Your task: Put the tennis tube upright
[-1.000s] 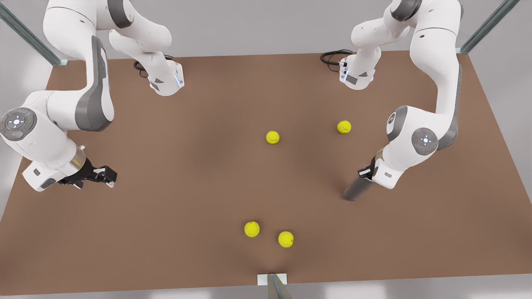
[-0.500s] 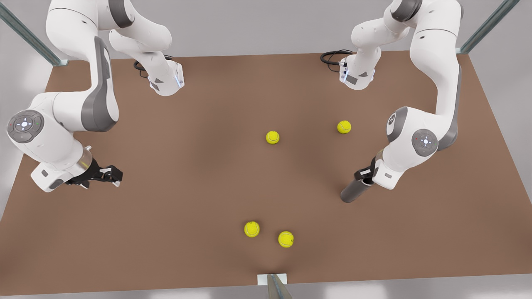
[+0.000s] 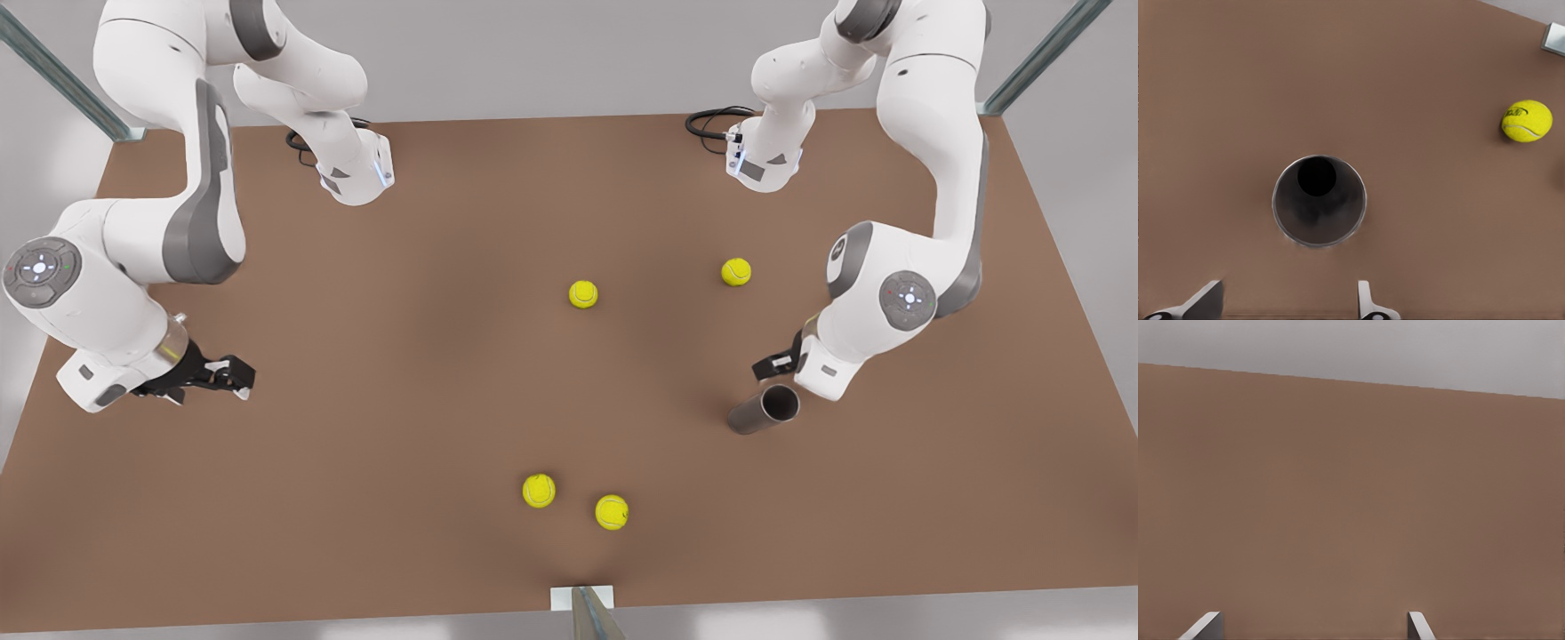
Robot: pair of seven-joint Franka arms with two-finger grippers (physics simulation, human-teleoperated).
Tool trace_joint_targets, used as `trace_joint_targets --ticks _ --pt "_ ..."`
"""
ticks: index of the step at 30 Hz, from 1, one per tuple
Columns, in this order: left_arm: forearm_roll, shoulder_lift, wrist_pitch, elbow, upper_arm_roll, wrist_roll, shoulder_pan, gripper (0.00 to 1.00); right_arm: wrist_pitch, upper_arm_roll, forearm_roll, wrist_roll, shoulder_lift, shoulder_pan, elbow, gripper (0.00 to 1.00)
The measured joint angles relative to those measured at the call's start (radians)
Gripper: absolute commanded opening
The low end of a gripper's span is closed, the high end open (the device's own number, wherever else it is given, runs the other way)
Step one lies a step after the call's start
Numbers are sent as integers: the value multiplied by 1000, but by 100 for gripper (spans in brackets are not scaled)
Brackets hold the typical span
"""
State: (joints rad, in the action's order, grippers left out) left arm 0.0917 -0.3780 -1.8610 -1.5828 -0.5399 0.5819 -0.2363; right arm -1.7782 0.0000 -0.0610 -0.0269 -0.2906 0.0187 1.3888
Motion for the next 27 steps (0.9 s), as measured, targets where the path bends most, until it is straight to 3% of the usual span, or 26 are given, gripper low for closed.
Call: trace_joint_targets --ticks 4,9,10,11,13,14,15,27 --pt "0 15 67 39 -7 2 10 99 -5 0 35 -48 -6 -15 -10 100" --pt "25 38 319 217 -19 -59 18 99 -4 0 35 -50 -7 -17 -4 100" --pt "50 70 409 233 105 -242 152 99 -6 0 35 -50 -7 -24 -4 100" --pt "48 145 460 231 325 -352 274 99 -4 0 35 -50 -7 -20 -4 100" --pt "7 282 481 137 552 -391 410 99 -7 0 35 -50 -7 -15 -4 100" --pt "-12 453 289 -124 561 -392 384 99 -6 0 35 -50 -7 -12 -10 100" --pt "-26 471 258 -161 561 -400 343 99 -8 0 35 -50 -7 -13 -7 100" --pt "-61 481 302 -157 548 -398 356 99 -10 0 32 -63 -22 -20 -12 100"
